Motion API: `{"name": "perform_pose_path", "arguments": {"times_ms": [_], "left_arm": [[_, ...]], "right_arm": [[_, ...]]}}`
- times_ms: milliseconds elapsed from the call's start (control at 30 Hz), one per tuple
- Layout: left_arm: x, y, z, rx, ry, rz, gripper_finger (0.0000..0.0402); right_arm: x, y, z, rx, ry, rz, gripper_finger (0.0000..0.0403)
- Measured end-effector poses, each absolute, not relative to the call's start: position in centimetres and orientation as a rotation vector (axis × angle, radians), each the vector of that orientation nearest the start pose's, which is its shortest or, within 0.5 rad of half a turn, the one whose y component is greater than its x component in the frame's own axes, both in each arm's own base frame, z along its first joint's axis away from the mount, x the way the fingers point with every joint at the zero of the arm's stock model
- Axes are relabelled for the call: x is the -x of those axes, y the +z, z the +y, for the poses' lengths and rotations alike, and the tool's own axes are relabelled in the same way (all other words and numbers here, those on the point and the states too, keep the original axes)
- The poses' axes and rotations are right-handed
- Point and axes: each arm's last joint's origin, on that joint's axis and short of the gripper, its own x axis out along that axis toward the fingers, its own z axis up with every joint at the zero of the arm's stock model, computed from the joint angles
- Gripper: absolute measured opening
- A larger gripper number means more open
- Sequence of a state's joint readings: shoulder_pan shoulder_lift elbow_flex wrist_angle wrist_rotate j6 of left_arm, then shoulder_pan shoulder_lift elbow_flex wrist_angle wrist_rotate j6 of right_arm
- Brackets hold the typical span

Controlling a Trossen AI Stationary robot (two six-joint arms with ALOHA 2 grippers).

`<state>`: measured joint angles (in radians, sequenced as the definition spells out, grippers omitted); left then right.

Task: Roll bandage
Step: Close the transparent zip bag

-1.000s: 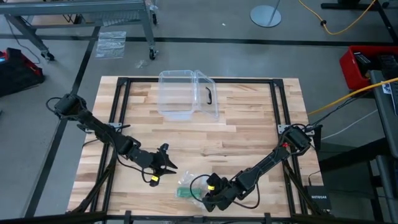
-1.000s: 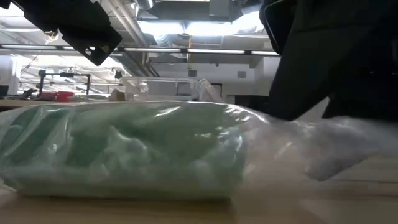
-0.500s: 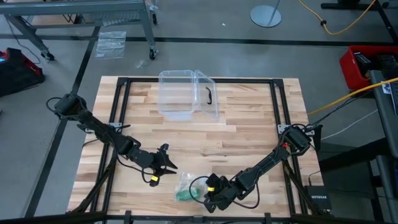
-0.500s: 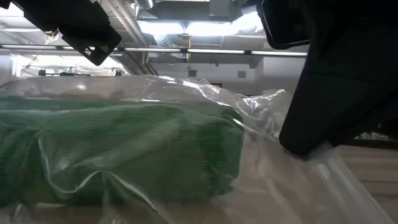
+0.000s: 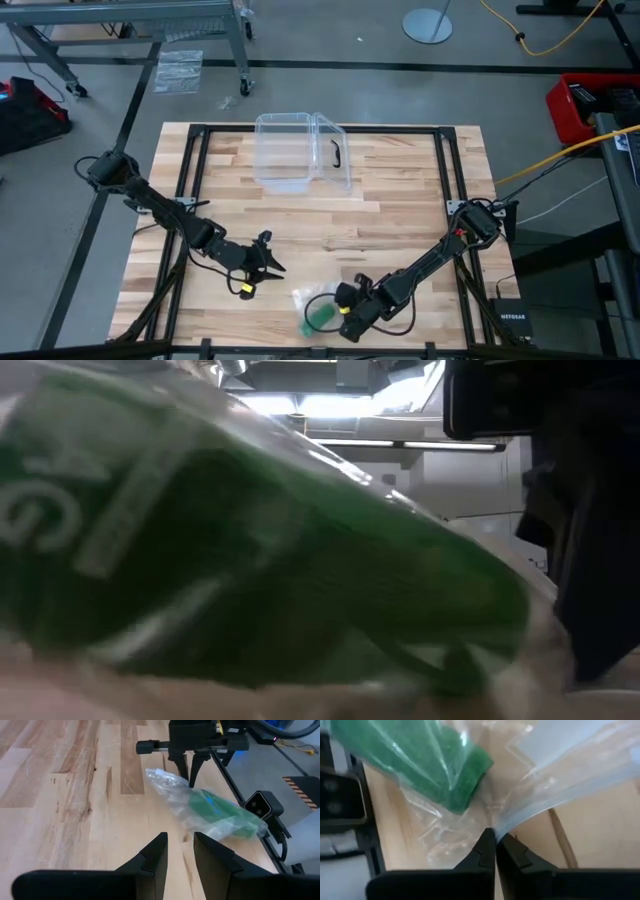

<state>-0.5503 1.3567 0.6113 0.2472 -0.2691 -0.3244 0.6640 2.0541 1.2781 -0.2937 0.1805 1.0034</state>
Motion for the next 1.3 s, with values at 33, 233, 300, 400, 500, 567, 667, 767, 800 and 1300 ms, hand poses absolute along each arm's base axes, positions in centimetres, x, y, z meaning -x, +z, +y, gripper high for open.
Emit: {"name": "perform_pose_path", "arguments": {"times_ms": [33,233,300,400,500,567,667,767,800,1300], "left_arm": [[-23.3,19.4,-13.4,0.117,-0.197,0.497,0.0086],[-23.5,19.4,-13.0,0.108,-0.176,0.484,0.0086],[-23.7,19.7,-13.0,0.081,-0.184,0.45,0.0086],[-24.0,20.4,-13.2,0.045,-0.206,0.373,0.0086],[-24.2,20.8,-13.1,0.074,-0.201,0.334,0.0086],[-24.4,20.7,-12.6,0.136,-0.171,0.342,0.0086],[-24.6,20.5,-12.0,0.219,-0.139,0.377,0.0086],[-24.7,20.2,-11.7,0.249,-0.158,0.421,0.0086],[-24.7,20.1,-11.6,0.257,-0.16,0.426,0.0086],[-24.9,20.1,-11.2,0.321,-0.234,0.462,0.0086]], "right_arm": [[-32.3,12.4,24.5,-0.427,-0.074,1.077,0.0005],[-33.2,12.4,23.1,-0.244,0.034,1.097,0.0004],[-33.5,12.3,22.4,-0.194,0.053,1.107,0.0003],[-34.0,12.4,21.2,-0.128,0.046,1.141,0.0003],[-34.3,12.9,20.3,-0.054,0.027,1.199,0.0002],[-34.5,13.4,19.8,0.011,0.023,1.238,0.0002],[-34.8,14.4,19.2,0.11,0.006,1.286,0.0002],[-35.6,16.1,19.0,0.158,0.0,1.283,0.0001],[-35.9,16.6,18.9,0.166,0.004,1.278,0.0001],[-38.1,21.7,19.9,0.172,0.087,1.132,0.0001]]}}
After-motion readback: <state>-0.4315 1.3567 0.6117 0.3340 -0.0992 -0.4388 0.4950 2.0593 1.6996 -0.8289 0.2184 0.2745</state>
